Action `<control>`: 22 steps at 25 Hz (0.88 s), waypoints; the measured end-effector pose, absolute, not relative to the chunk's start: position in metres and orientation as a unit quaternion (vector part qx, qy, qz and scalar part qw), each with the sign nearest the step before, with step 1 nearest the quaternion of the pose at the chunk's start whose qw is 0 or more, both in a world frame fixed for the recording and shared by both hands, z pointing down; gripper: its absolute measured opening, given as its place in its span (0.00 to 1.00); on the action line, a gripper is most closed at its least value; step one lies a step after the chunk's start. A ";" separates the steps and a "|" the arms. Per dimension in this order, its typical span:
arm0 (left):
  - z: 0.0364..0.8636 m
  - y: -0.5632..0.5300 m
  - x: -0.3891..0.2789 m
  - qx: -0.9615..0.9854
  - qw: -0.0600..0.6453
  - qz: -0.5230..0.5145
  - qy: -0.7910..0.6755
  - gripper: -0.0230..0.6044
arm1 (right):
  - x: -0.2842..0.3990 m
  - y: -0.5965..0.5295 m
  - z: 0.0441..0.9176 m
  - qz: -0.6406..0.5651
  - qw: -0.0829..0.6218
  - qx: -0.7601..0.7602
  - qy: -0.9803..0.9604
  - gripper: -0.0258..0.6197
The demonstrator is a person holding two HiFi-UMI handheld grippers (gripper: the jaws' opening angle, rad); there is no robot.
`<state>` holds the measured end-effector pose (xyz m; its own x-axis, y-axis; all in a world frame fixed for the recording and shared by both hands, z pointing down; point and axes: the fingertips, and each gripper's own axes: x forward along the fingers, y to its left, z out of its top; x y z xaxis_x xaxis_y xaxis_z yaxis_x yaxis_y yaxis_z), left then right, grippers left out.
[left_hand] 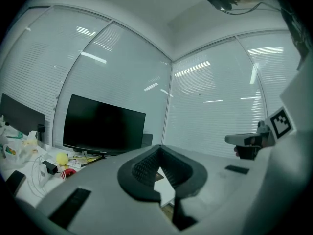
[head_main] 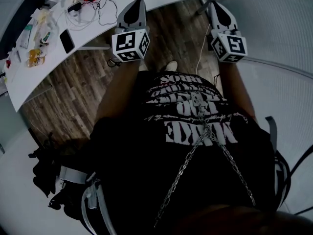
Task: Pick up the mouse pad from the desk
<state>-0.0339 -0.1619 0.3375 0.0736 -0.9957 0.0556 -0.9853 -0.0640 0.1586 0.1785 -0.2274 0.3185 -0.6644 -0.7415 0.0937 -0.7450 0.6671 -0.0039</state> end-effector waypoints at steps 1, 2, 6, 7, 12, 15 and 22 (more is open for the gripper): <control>0.336 -0.165 -0.030 0.727 0.074 -0.033 -0.682 0.05 | 0.181 -0.233 0.317 0.020 0.039 0.404 -0.914 0.04; 0.335 -0.169 -0.027 0.726 0.070 -0.030 -0.683 0.05 | 0.183 -0.239 0.316 0.020 0.035 0.402 -0.915 0.04; 0.333 -0.179 -0.019 0.721 0.076 -0.025 -0.689 0.05 | 0.193 -0.256 0.314 0.030 0.027 0.399 -0.916 0.04; 0.333 -0.180 -0.020 0.718 0.078 -0.024 -0.691 0.05 | 0.193 -0.258 0.315 0.032 0.027 0.397 -0.917 0.04; 0.343 -0.186 -0.028 0.709 0.084 -0.015 -0.700 0.05 | 0.188 -0.273 0.327 0.044 0.026 0.392 -0.919 0.04; 0.350 -0.193 -0.036 0.705 0.090 -0.010 -0.703 0.05 | 0.182 -0.280 0.332 0.049 0.025 0.392 -0.918 0.04; 0.358 -0.246 -0.042 0.714 0.100 -0.014 -0.692 0.05 | 0.176 -0.314 0.338 0.044 0.042 0.402 -0.914 0.04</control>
